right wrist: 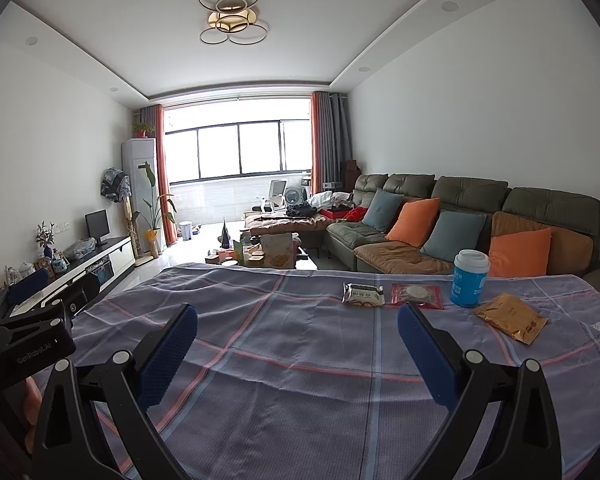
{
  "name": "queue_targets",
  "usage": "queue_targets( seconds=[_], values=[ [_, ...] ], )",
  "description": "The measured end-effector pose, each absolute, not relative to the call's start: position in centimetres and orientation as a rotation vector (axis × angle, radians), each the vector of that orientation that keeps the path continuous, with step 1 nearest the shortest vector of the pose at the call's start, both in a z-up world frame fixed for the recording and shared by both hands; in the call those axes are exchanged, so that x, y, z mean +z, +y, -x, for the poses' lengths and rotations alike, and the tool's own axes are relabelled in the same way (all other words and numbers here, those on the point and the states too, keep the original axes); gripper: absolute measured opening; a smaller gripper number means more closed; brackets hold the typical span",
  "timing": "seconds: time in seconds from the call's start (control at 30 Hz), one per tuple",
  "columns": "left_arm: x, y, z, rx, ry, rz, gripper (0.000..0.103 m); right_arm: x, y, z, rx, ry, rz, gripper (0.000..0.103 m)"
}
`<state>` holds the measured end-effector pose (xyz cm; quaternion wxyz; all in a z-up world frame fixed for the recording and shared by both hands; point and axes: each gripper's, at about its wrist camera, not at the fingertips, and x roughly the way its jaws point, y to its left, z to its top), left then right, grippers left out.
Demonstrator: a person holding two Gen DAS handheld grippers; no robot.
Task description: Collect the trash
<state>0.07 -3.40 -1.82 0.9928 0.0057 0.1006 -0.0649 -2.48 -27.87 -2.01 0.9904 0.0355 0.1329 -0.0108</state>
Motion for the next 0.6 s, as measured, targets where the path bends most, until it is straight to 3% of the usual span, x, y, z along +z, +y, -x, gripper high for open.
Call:
queue_targets(
  seconds=[0.6],
  values=[
    [-2.04, -3.29, -0.30, -0.124, 0.206, -0.009, 0.100, -2.22, -27.92, 2.41, -0.023, 0.272, -0.073, 0.099]
  ],
)
